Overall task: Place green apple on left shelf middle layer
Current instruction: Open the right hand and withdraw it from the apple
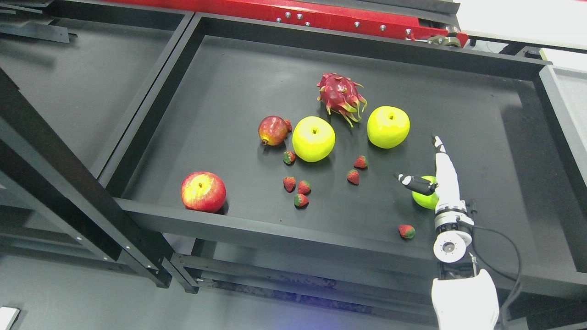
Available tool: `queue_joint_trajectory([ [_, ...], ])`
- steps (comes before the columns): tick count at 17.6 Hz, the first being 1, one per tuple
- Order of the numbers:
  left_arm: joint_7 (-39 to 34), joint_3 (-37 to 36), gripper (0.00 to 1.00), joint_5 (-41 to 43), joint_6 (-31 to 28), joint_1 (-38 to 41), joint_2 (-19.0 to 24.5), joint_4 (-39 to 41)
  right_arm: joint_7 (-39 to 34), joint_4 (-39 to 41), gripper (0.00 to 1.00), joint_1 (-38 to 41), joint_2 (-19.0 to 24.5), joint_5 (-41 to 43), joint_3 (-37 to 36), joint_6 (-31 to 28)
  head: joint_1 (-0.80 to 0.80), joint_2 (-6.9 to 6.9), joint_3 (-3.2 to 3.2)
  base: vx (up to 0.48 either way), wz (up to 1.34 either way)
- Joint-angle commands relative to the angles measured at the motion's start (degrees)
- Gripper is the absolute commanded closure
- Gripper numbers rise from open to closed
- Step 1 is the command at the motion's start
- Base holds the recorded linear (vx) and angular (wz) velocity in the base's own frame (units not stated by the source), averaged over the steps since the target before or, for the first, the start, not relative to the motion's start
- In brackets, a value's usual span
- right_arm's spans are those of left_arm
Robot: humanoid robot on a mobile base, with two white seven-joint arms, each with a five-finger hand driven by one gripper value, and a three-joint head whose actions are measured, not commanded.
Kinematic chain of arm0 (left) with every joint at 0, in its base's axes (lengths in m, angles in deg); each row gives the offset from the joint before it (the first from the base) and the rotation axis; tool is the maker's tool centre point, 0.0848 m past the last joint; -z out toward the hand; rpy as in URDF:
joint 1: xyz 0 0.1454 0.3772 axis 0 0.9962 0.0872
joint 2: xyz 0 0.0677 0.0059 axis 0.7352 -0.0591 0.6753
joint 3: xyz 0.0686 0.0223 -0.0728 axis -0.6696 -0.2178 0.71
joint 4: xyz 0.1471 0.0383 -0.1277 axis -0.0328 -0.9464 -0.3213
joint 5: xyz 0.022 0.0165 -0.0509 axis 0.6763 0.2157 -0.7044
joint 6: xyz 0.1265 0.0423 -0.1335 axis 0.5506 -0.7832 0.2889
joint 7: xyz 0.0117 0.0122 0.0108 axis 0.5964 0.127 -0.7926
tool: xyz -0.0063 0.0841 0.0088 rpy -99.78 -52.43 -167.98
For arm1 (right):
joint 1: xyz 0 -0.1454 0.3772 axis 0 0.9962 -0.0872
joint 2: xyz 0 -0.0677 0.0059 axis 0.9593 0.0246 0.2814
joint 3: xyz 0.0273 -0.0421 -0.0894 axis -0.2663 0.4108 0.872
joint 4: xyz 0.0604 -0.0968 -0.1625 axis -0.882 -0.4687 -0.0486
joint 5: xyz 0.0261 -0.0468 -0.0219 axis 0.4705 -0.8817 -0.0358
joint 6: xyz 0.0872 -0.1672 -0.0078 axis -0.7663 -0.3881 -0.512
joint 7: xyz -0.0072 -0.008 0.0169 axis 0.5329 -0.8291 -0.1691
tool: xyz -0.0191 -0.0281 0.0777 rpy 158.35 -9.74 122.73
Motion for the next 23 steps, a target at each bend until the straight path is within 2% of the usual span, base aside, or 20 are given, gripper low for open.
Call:
queue_joint_trajectory([
  [1,0.04,0.00,0.00,0.02,0.05,-1.23,1.00,0.00,0.39,-0.83,0.00,1.64,-0.74,7.40,1.03,6.73,0.00,0.00,0.00,0.000,0.00],
  [2,0.04,0.00,0.00,-0.07,0.05,-1.23,1.00,0.00,0.40,0.30,0.00,2.78,-0.74,12.57,0.68,8.59,0.00,0.00,0.00,0.000,0.00],
  [5,0.04,0.00,0.00,0.02,0.05,-1.23,1.00,0.00,0.92,6.45,0.00,6.20,-0.74,23.66,0.33,8.43,0.00,0.00,0.00,0.000,0.00],
  [8,0.04,0.00,0.00,0.02,0.05,-1.23,1.00,0.00,4.78,7.52,0.00,9.98,-0.74,35.34,0.59,8.60,0.00,0.00,0.00,0.000,0.00],
  [10,0.04,0.00,0.00,0.02,0.05,-1.23,1.00,0.00,5.14,8.13,0.00,13.93,-0.74,39.76,3.47,9.04,0.00,0.00,0.00,0.000,0.00],
  [15,0.04,0.00,0.00,0.02,0.05,-1.23,1.00,0.00,5.14,13.93,0.00,18.17,-0.74,40.22,9.64,12.21,0.00,0.00,0.00,0.001,0.03],
  [23,0.04,0.00,0.00,0.02,0.05,-1.23,1.00,0.00,5.32,14.03,0.00,17.99,-0.74,40.22,8.94,11.86,0.00,0.00,0.00,-0.010,0.03],
])
